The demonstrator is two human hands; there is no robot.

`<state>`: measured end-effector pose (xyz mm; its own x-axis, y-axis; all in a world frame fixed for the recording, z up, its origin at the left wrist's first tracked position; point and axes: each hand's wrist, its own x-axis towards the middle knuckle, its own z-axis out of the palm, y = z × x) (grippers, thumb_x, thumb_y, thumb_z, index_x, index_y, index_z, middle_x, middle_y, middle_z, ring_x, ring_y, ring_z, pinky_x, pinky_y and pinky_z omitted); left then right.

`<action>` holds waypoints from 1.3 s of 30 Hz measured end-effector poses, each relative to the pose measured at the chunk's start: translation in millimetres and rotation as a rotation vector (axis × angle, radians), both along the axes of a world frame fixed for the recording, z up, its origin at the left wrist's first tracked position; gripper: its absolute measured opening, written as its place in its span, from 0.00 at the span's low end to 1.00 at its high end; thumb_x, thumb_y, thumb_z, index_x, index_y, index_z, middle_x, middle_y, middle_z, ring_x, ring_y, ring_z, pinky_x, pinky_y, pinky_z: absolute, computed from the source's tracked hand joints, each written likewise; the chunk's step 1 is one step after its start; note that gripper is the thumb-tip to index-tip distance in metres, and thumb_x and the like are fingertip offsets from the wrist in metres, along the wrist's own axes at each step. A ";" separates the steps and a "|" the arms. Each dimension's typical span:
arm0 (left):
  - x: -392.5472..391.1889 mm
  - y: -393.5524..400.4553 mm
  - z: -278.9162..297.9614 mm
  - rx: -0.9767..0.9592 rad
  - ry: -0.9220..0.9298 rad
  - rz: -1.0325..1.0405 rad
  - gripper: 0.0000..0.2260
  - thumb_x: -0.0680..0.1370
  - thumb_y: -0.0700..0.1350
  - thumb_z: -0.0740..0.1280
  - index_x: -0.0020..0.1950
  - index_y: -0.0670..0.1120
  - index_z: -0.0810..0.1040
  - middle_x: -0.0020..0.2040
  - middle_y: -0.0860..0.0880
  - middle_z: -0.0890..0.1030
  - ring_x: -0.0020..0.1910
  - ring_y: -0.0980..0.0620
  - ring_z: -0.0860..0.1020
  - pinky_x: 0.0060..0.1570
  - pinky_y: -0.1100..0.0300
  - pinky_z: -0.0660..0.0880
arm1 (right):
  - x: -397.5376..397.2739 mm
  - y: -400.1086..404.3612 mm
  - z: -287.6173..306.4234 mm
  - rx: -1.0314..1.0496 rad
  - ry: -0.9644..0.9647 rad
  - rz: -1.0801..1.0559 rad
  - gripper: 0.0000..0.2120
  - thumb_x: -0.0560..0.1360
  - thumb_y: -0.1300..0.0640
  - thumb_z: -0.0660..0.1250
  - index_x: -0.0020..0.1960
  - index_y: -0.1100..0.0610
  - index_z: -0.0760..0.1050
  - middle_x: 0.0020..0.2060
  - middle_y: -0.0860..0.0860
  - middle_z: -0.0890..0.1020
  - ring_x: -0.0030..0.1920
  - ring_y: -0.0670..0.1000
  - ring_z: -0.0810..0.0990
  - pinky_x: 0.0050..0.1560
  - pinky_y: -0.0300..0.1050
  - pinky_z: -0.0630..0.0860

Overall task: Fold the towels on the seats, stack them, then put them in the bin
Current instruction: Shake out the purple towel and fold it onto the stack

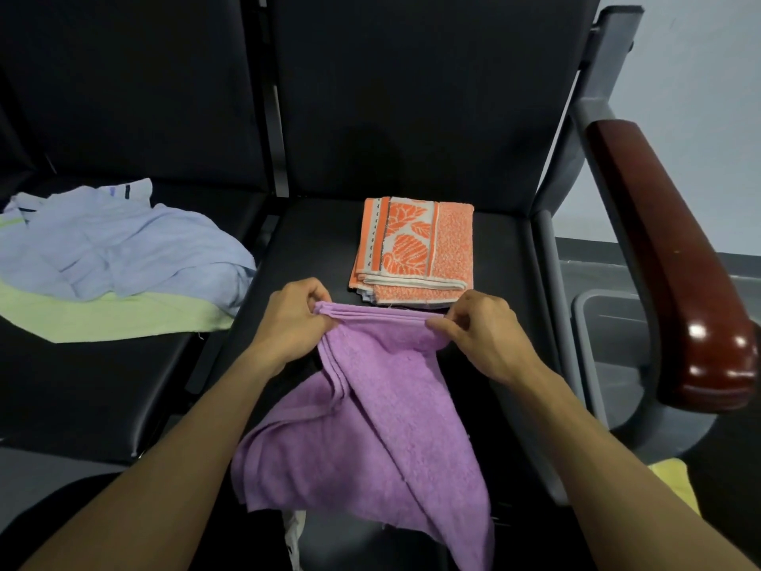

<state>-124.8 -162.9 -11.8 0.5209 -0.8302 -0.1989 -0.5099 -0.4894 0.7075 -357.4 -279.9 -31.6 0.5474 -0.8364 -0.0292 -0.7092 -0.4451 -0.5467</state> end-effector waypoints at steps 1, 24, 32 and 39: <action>-0.1 -0.3 -0.2 0.000 -0.002 0.006 0.06 0.75 0.36 0.72 0.45 0.46 0.78 0.41 0.47 0.81 0.38 0.52 0.77 0.39 0.58 0.74 | -0.2 0.2 1.3 0.012 -0.017 0.006 0.15 0.75 0.44 0.72 0.34 0.50 0.76 0.36 0.45 0.79 0.36 0.46 0.77 0.36 0.43 0.73; 3.7 -2.3 1.2 -0.014 0.034 0.043 0.06 0.77 0.38 0.71 0.46 0.47 0.76 0.43 0.47 0.81 0.42 0.50 0.79 0.42 0.56 0.75 | -3.1 1.4 -12.0 0.087 -0.103 0.088 0.25 0.74 0.54 0.75 0.67 0.50 0.70 0.56 0.47 0.75 0.42 0.45 0.77 0.44 0.36 0.73; -1.1 -4.9 0.5 0.003 0.024 0.008 0.05 0.77 0.39 0.72 0.48 0.47 0.77 0.44 0.49 0.81 0.42 0.52 0.79 0.40 0.61 0.74 | 26.3 14.4 -25.1 0.085 -0.032 0.276 0.28 0.72 0.61 0.74 0.65 0.42 0.66 0.59 0.48 0.76 0.54 0.51 0.77 0.53 0.50 0.77; 8.4 -1.8 -0.5 -0.044 0.037 0.052 0.06 0.77 0.37 0.71 0.46 0.46 0.77 0.42 0.47 0.81 0.41 0.50 0.78 0.39 0.58 0.74 | 22.7 8.9 -22.6 0.063 -0.159 0.059 0.10 0.72 0.70 0.69 0.39 0.56 0.75 0.35 0.49 0.80 0.35 0.45 0.76 0.32 0.38 0.72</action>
